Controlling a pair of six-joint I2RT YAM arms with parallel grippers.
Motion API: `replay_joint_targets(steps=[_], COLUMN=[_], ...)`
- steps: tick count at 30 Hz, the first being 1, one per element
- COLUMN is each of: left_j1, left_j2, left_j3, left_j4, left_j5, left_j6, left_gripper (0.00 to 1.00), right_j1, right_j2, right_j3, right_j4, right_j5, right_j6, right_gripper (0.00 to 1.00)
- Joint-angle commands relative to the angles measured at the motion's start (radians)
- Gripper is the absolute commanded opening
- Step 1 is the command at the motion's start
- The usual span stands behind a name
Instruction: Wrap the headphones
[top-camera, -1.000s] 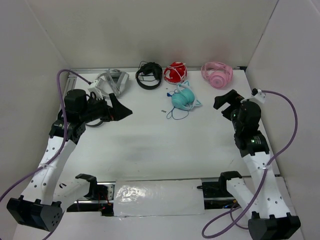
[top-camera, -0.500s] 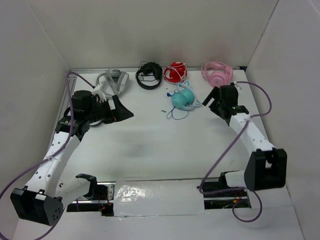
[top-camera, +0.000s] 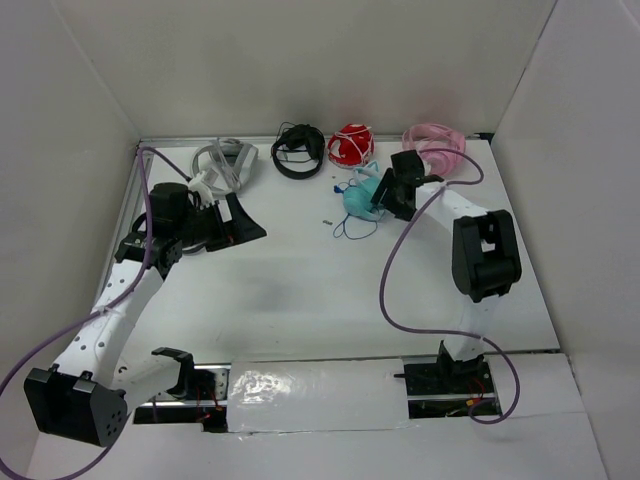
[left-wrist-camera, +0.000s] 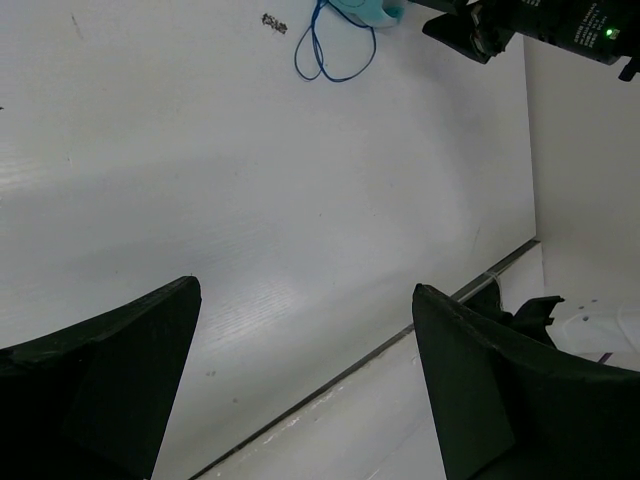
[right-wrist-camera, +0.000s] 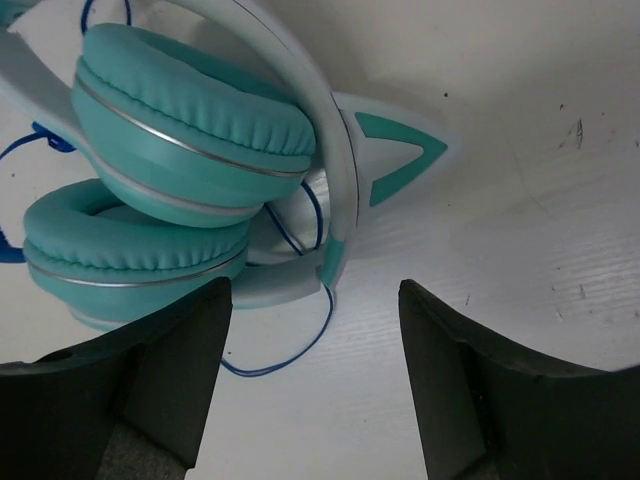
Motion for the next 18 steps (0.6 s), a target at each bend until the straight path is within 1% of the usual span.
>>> replay_joint_targets(steps=[1,2,5,9,12,15,16,18], left_j1=[-0.005,-0.005,-0.003,-0.005,-0.005,-0.003,-0.005,-0.005], left_j2=[0.008,0.011,0.02,0.04,0.048,0.054,0.057,0.06], left_j3=[0.004,0.005,0.008,0.015,0.024,0.036,0.042,0.044], left_j4=[0.004,0.001,0.002,-0.004,-0.015,-0.025,-0.027,-0.027], left_j5=[-0.014,-0.017,-0.018,-0.022,-0.032,-0.041,-0.045,-0.043], left_j6=[-0.013,-0.013,-0.013,-0.013,-0.016,-0.019,-0.021,-0.022], left_gripper=[0.99,0.99,0.99,0.99,0.99,0.99,0.99,0.99], right_j1=[-0.001,-0.001,-0.003,-0.009,-0.01,-0.013,-0.018,-0.019], right_j2=[0.028,0.025,0.02,0.075,0.11,0.117,0.118,0.129], right_j3=[0.049,0.037,-0.008,0.027,0.049,0.035,0.029,0.035], right_j4=[-0.056,-0.048,-0.013,-0.042,-0.056,-0.054,-0.051,-0.056], right_j5=[0.001,0.003,0.0,0.014,0.012,0.021,0.018,0.011], right_j6=[0.047,0.067,0.099,0.12,0.14,0.171,0.177,0.176], right_gripper=[0.74,0.73,0.73,0.72,0.68,0.63,0.6,0.59])
